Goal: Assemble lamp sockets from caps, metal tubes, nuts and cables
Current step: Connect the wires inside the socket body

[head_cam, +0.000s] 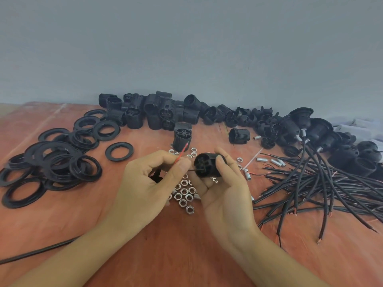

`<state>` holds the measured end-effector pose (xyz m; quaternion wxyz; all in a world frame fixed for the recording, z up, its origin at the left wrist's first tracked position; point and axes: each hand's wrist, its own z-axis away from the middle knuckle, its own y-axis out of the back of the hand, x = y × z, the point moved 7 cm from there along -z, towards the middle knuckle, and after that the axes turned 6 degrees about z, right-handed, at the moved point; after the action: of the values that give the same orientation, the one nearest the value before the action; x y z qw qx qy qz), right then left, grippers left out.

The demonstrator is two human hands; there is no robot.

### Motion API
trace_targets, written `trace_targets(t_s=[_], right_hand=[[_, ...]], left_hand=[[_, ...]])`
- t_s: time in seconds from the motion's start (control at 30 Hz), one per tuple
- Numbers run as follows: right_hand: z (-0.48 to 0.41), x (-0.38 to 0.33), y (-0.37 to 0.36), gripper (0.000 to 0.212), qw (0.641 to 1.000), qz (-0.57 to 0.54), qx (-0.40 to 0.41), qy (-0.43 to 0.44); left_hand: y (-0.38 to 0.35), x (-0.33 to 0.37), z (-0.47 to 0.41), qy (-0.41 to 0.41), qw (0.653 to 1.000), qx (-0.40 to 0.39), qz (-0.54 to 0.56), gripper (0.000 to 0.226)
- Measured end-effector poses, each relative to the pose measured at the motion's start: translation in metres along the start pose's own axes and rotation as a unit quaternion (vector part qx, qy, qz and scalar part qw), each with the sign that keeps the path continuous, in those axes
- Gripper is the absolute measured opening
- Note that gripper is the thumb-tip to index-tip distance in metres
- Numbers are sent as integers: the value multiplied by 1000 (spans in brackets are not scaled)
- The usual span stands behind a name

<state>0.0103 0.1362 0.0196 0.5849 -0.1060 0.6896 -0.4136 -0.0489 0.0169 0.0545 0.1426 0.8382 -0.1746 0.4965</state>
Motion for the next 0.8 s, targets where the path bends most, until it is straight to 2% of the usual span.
trace_targets(t_s=[0.13,0.33,0.47,0.6,0.8], right_hand=[[-1,6,7,21,998,-50,31,-37],[0,10,6,23,997,-53,33,-34],[-2,8,9,24,998,-37,51,-25],[-2,7,12,23,998,-29,56,-11],[-2,4,12,21,999,-8,47,10]], left_hand=[[8,-8,-3,41,997,30,60,18],[20,-5,-6,24,996,69,58,16],[13,-2,-4,24,999,36,13,4],[6,-3,-1,38,999,4,-6,12],[4,-2,-1,34,998,-10,-43,11]])
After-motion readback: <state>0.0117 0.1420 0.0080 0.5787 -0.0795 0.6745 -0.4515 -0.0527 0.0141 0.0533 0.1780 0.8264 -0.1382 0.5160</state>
